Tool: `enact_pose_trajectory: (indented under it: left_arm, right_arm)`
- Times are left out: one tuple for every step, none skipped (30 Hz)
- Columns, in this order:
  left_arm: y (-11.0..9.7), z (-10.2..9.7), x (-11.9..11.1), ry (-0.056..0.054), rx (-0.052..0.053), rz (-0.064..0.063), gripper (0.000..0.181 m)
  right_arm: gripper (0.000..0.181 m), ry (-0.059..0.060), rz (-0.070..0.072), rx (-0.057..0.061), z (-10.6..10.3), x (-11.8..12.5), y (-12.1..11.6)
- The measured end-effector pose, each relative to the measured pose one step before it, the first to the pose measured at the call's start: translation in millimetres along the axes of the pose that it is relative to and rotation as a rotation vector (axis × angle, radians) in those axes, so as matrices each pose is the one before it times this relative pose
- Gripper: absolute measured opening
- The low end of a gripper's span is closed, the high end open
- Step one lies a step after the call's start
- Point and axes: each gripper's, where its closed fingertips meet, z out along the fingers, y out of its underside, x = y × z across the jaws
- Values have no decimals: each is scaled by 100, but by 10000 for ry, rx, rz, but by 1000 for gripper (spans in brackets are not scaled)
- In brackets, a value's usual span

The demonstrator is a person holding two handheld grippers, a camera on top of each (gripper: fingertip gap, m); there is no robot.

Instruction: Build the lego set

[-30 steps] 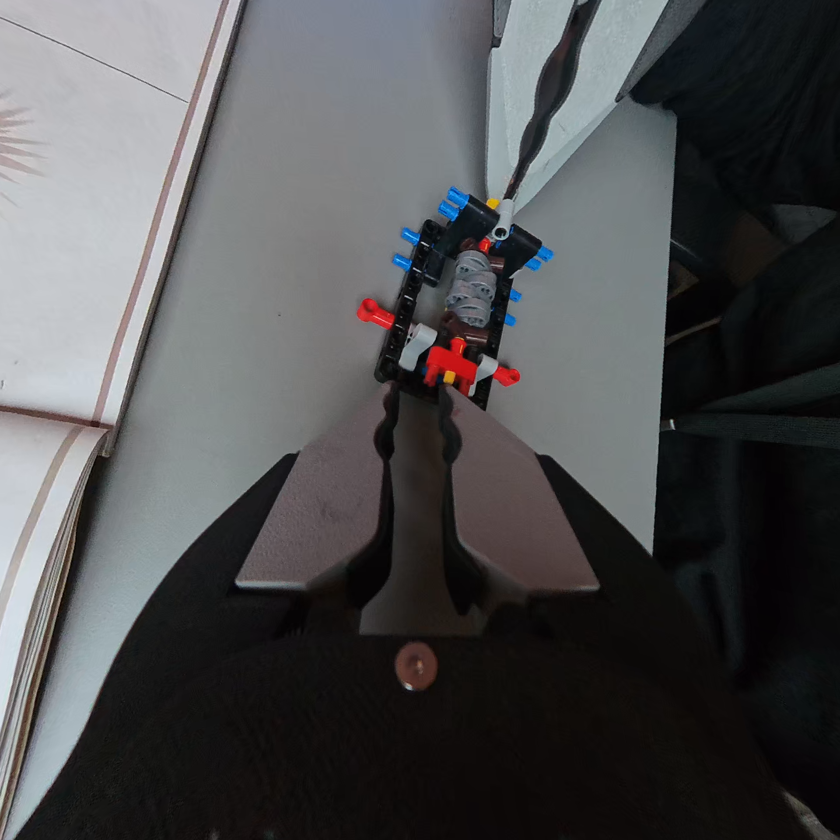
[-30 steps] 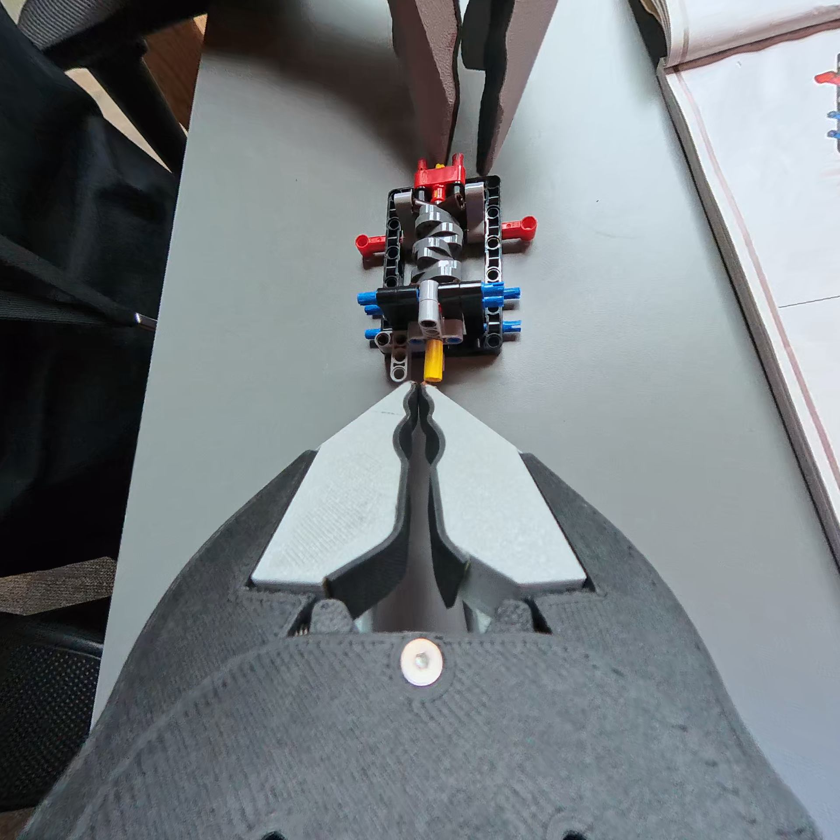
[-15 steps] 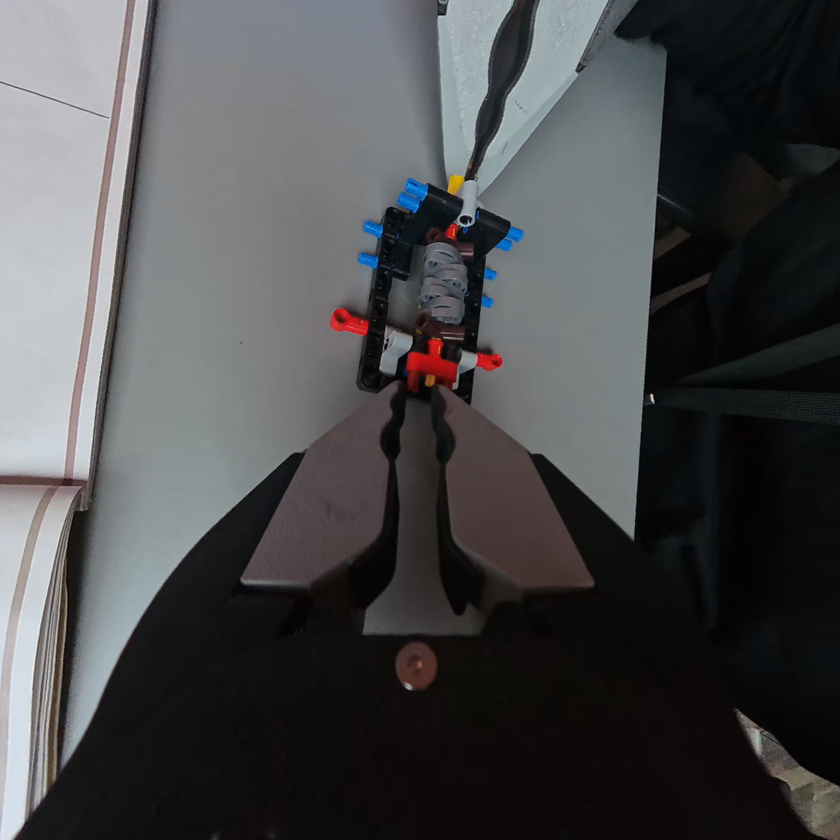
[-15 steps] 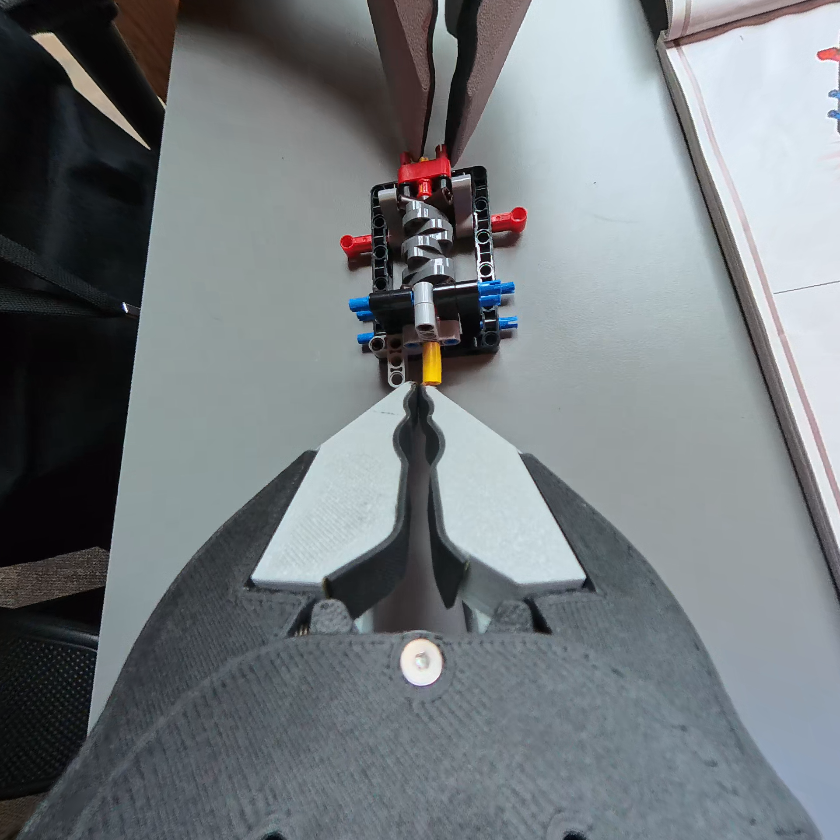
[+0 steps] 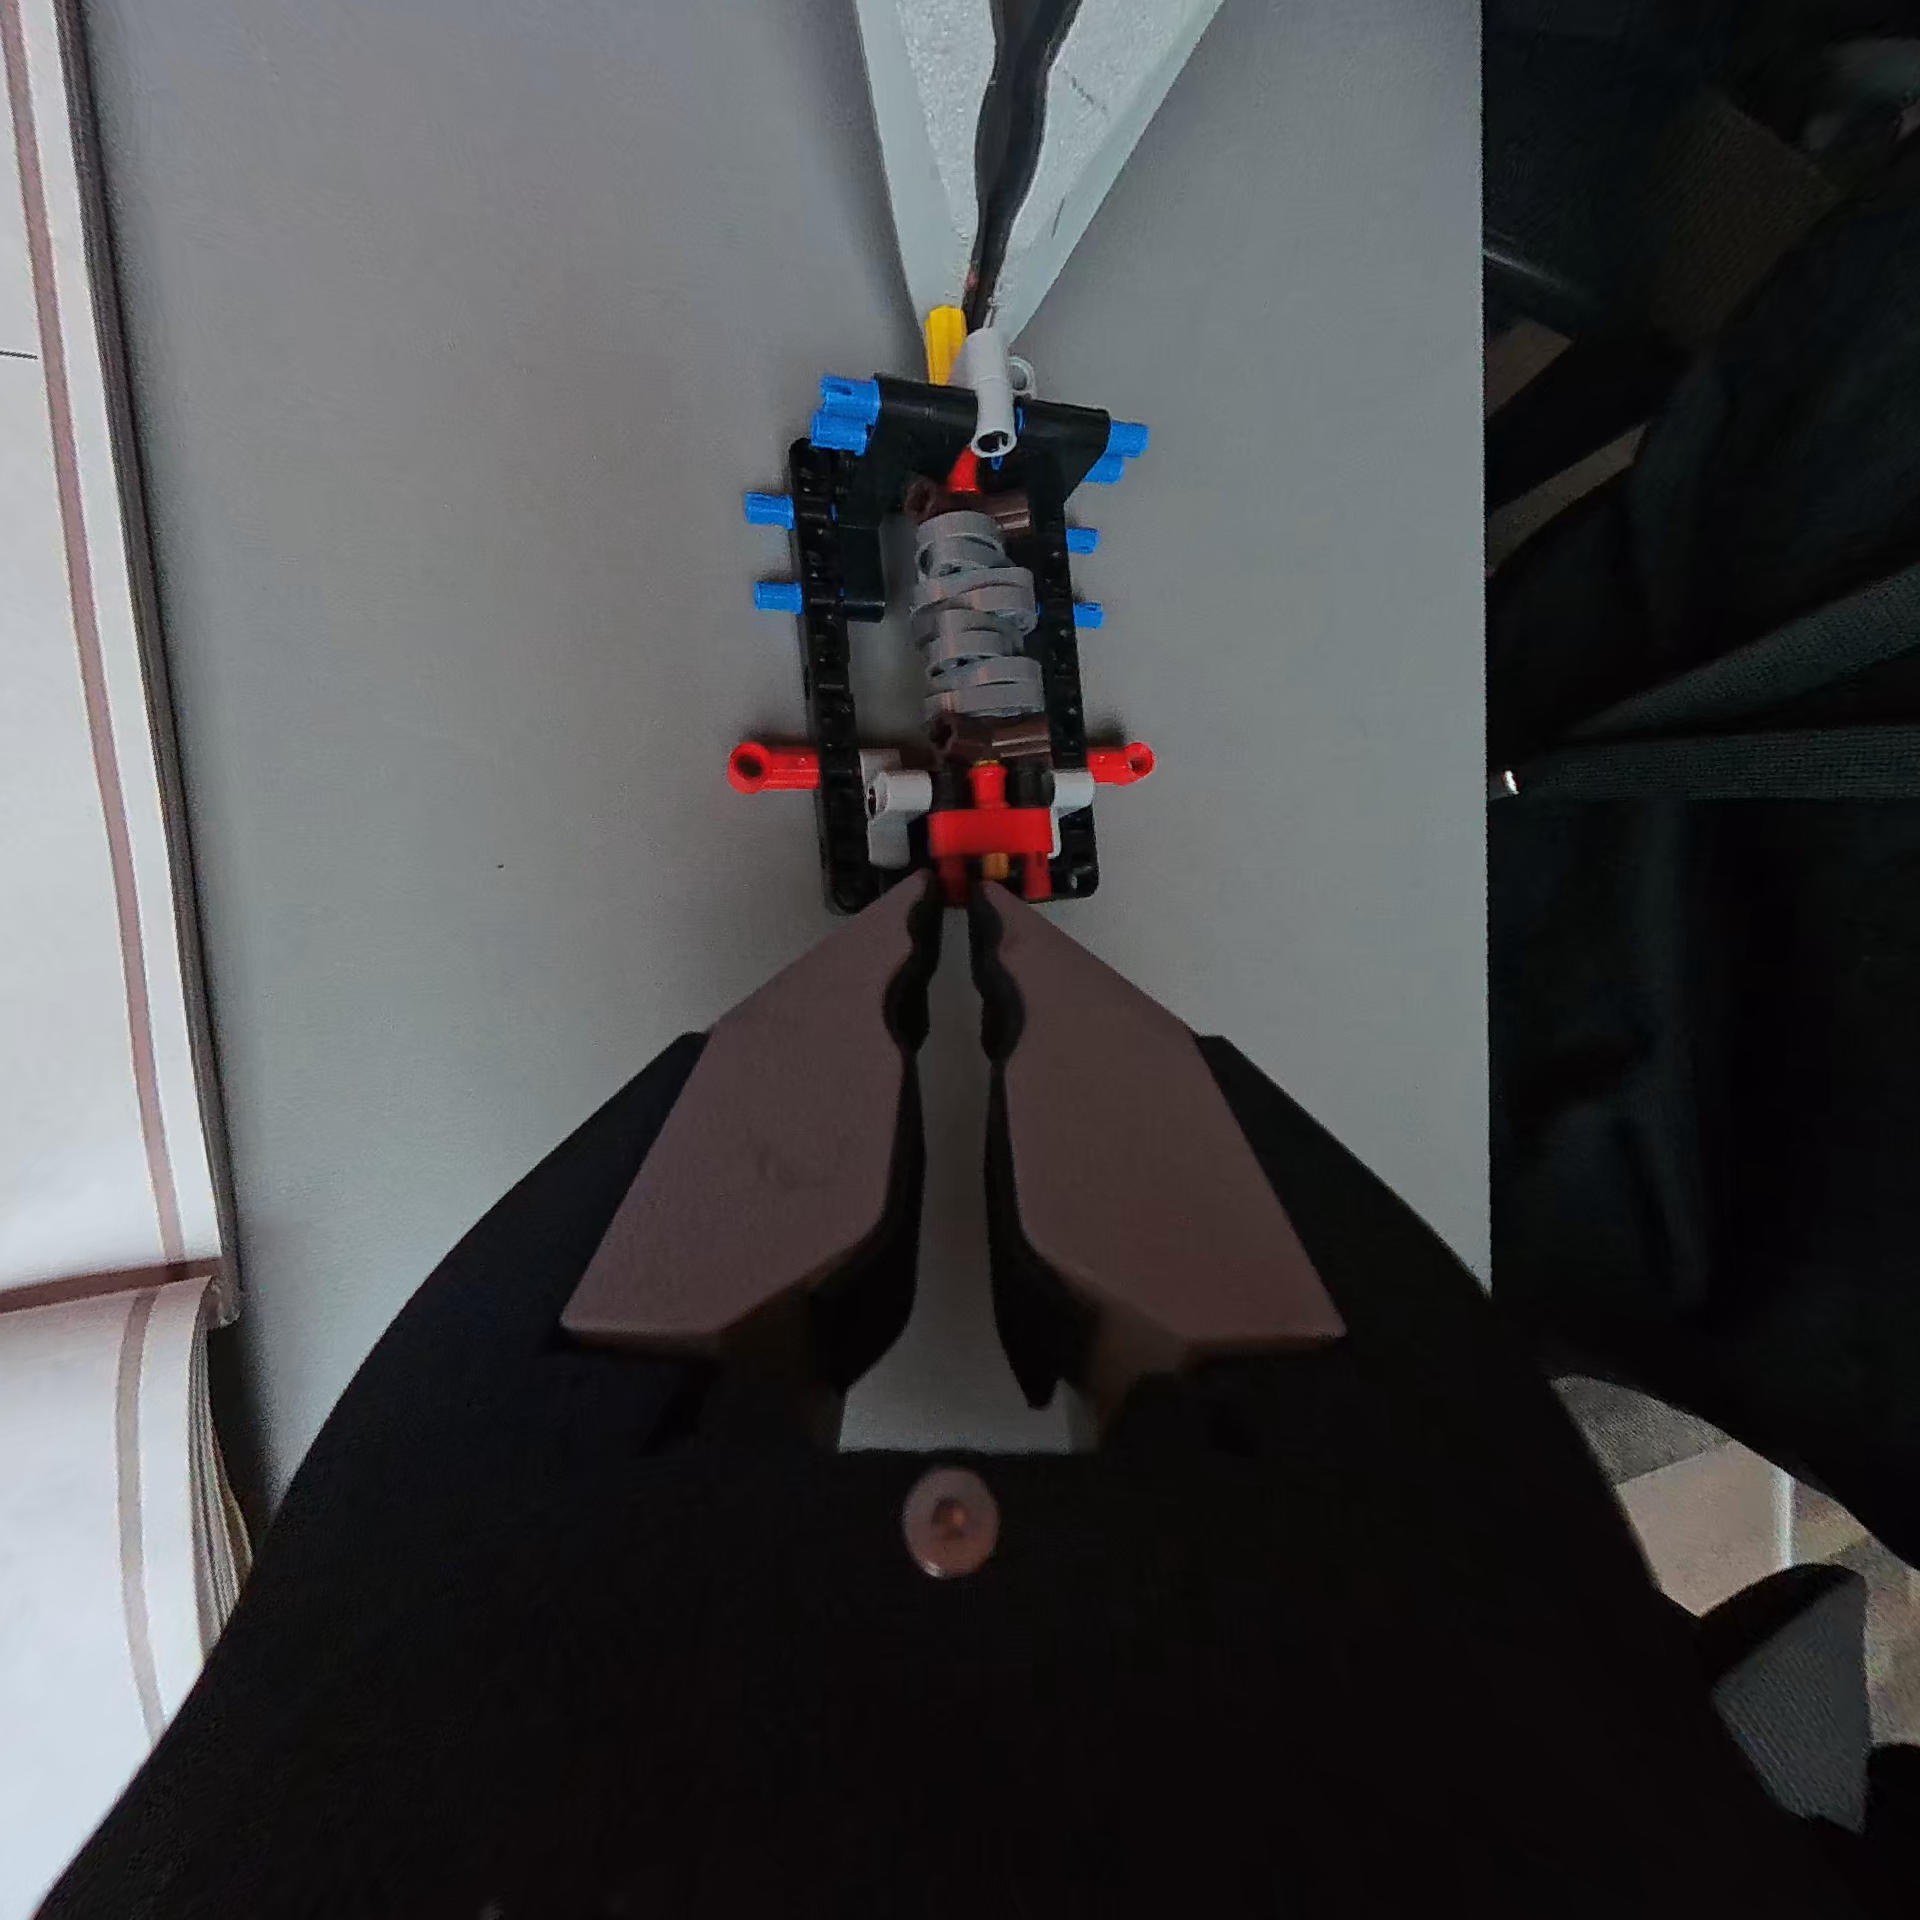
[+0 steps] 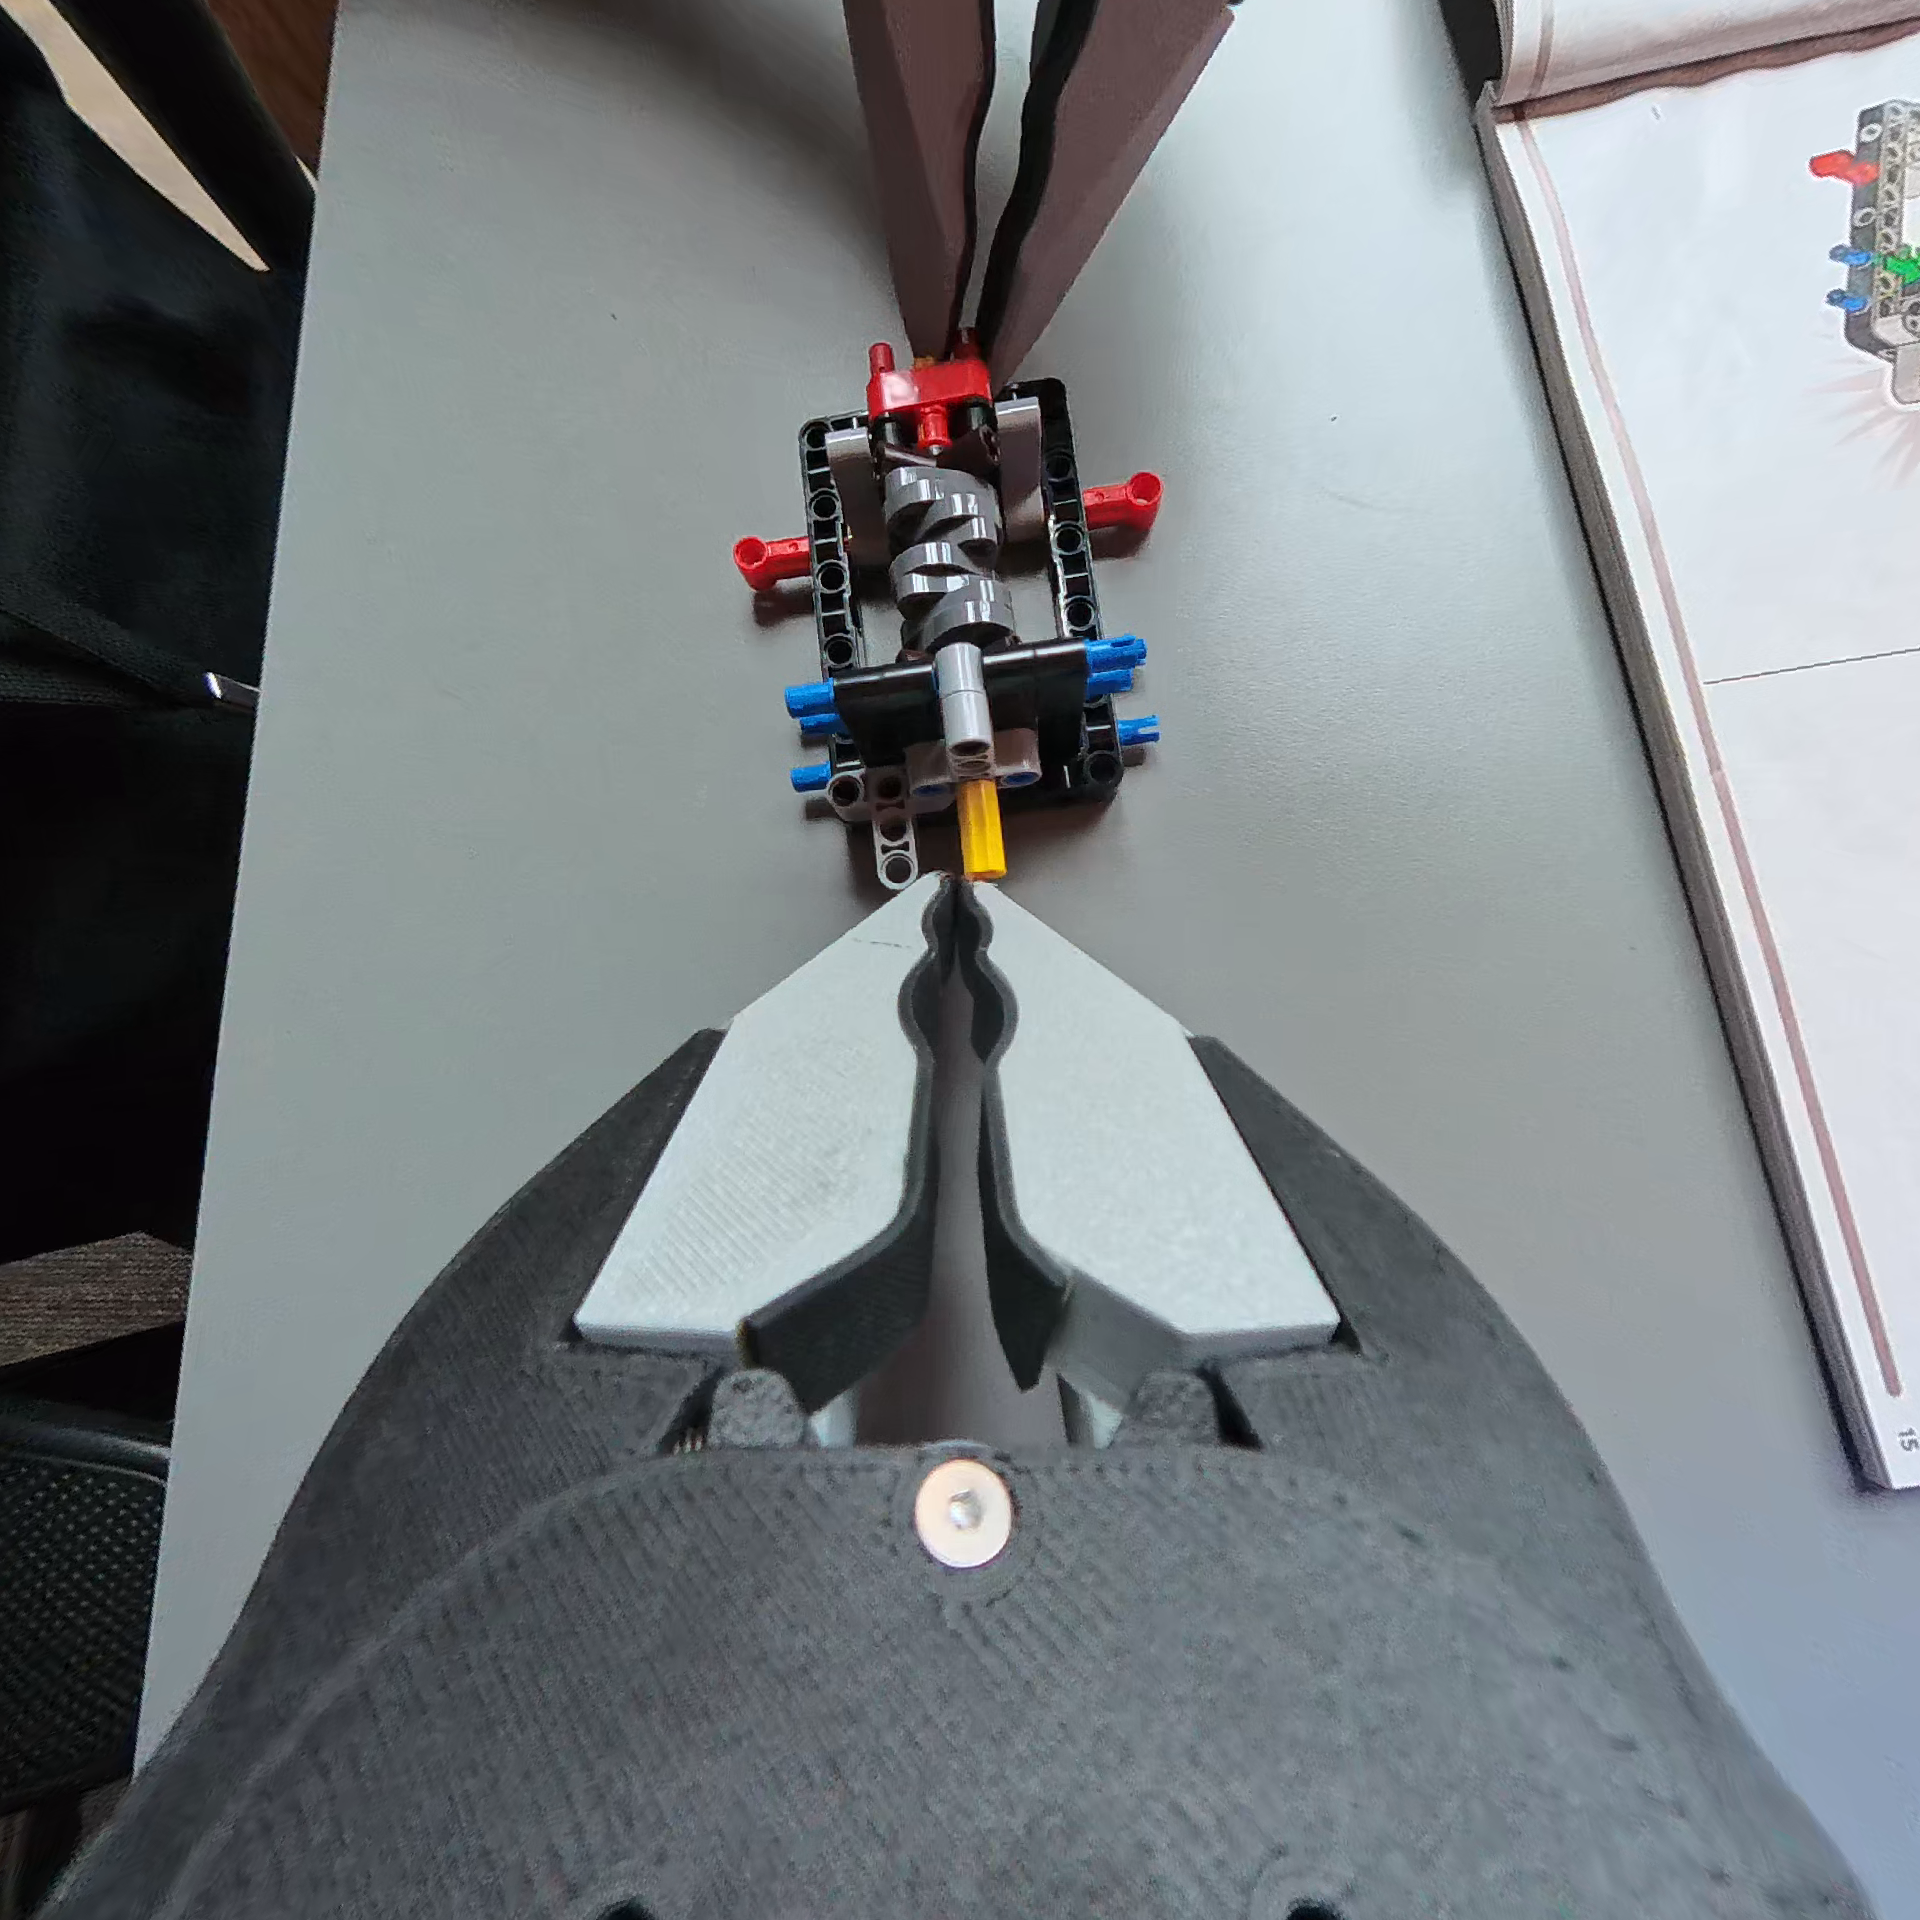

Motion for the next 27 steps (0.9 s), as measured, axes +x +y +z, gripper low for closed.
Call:
enact_pose_trajectory:
  left_arm:
    - [-11, 11, 45, 47, -55, -106, 2]
    - [25, 38, 145, 134, -79, -152, 2]
    - [30, 64, 179, 160, -78, -124, 2]
    - [21, 57, 116, 95, -57, -117, 2]
    - [16, 47, 90, 44, -76, -181, 2]
    - [33, 45, 98, 9, -120, -212, 2]
    - [12, 40, 44, -88, -117, -171, 2]
    - [-17, 24, 5, -145, -70, -169, 2]
    - [-5, 57, 87, -109, -83, -106, 2]
    - [-47, 32, 48, -117, -50, -143, 1]
    - [-41, 26, 26, -93, -60, -229, 1]
    - [-3, 43, 57, -56, -76, -161, 1]
    - [-11, 68, 120, -29, -63, -106, 1]
    - [-50, 61, 63, -31, -47, -125, 1]
    - [-24, 45, 69, -32, -63, -75, 1]
    - [-3, 14, 14, -44, -72, -72, 1]
    - [-8, -5, -31, -56, -74, -84, 1]
    - [-19, 2, -21, -76, -61, -38, 0]
    - [-39, -33, -120, -165, -20, 25, 1]
    - [-64, -77, -266, -264, 27, 37, 0]
    - [-79, -121, -339, -286, 46, 12, 0]
    - [-19, -100, -266, -191, 27, 13, 0]
    - [45, -13, 7, 3, -12, 14, 1]
    - [-6, 10, 17, 15, 15, -18, 1]
    - [-6, 9, 5, -6, 19, -10, 0]
    - [-5, 9, 24, -9, 5, 10, 0]
    - [-19, 35, 46, 6, -3, 8, 0]
  right_arm:
    - [0, 25, -25, -50, 16, 27, 49]
    - [0, 61, -64, -41, 20, 26, 21]
    - [0, 68, -71, -43, 14, 13, 1]
    - [0, 69, -60, -53, -3, 29, 6]
    - [0, 81, -43, -33, -24, 56, -3]
    - [0, 45, -18, -21, -41, 28, -26]
    - [0, -14, 1, -42, -27, -65, 0]
    - [0, -2, 0, -67, -27, -52, 30]
    - [0, 32, -8, -83, 28, 26, 64]
    - [0, 51, -6, -104, 45, 63, 99]
    - [0, 71, -18, -88, 26, 79, 66]
    - [0, 94, -42, -65, 5, 84, 19]
    - [0, 99, -64, -76, -33, 64, 25]
    - [0, 113, -73, -88, -30, 73, 40]
    - [0, 117, -72, -83, -25, 70, 27]
    - [0, 89, -58, -94, -18, 12, 20]
    - [0, 41, -72, -120, -7, -55, 29]
    - [0, 45, -78, -107, -7, -60, 35]
    - [0, 48, -63, -76, 14, -37, 24]
    - [0, 14, -25, -30, 24, -36, 10]
    - [0, -34, 9, 4, 37, -70, -21]
    - [0, -44, 17, 18, 41, -54, -47]
    - [0, 15, 4, 12, 27, 27, -25]
    - [0, 60, -17, -16, -2, 79, -10]
    - [0, 97, -55, -42, -7, 71, 3]
    - [0, 152, -92, -60, 12, 110, 9]
    - [0, 143, -121, -68, -21, 79, 14]
